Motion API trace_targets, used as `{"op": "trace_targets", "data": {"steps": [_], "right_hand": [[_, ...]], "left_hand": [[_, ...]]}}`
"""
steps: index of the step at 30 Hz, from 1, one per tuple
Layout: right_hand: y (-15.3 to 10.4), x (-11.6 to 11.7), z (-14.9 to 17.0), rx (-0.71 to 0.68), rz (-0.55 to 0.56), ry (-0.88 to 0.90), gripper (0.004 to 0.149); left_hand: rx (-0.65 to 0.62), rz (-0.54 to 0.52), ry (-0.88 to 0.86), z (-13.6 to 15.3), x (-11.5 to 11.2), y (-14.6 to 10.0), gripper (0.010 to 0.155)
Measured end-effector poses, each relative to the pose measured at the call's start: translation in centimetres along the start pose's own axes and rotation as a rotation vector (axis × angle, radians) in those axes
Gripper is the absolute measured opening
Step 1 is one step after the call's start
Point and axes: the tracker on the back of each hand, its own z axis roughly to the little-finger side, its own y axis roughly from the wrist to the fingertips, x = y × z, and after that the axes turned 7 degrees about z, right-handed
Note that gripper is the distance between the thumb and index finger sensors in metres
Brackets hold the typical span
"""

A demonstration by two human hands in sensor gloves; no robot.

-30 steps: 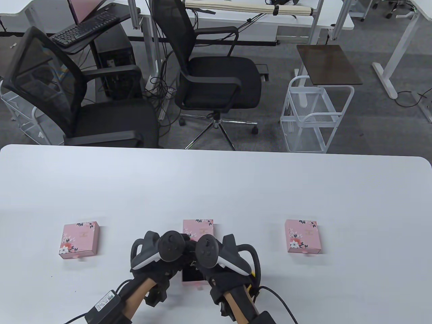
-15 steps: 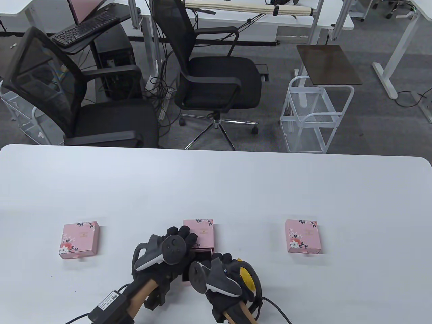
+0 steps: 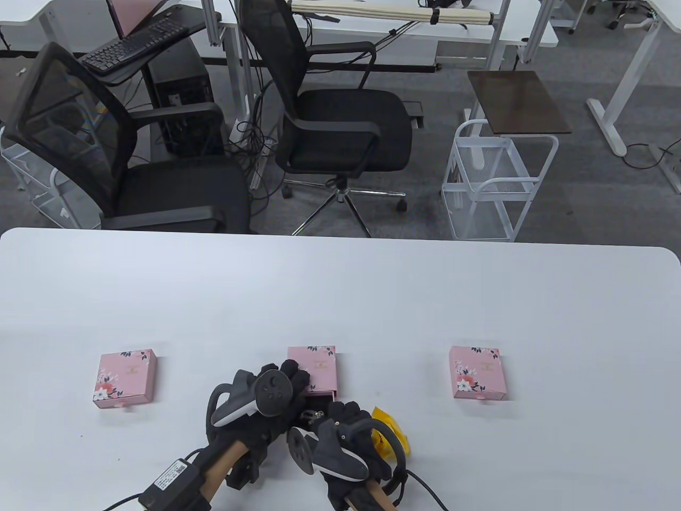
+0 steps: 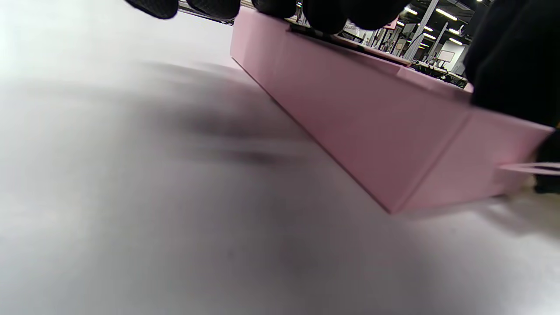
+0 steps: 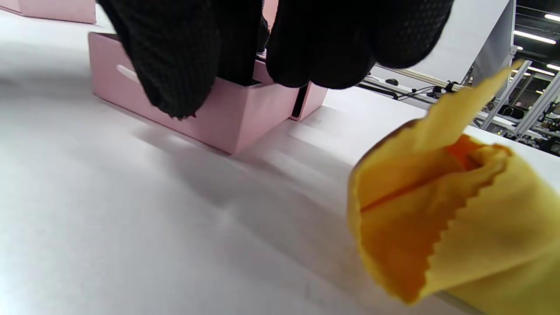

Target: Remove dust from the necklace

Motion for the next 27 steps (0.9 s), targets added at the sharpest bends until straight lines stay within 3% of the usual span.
{"op": "trace_targets", "data": {"steps": [12, 27], "right_hand": [[-0.4, -1.0, 2.3, 0.061, 0.071, 0.106, 0.042], [0.3, 0.3, 0.4, 0.047, 0.193, 0.028, 0.040]], "left_hand": [[0.000, 0.002, -0.027, 0.3, 0.2, 0.1, 0.054], [-0.018, 0.028, -0.062, 0.7, 0.4, 0.2, 0.053]]}}
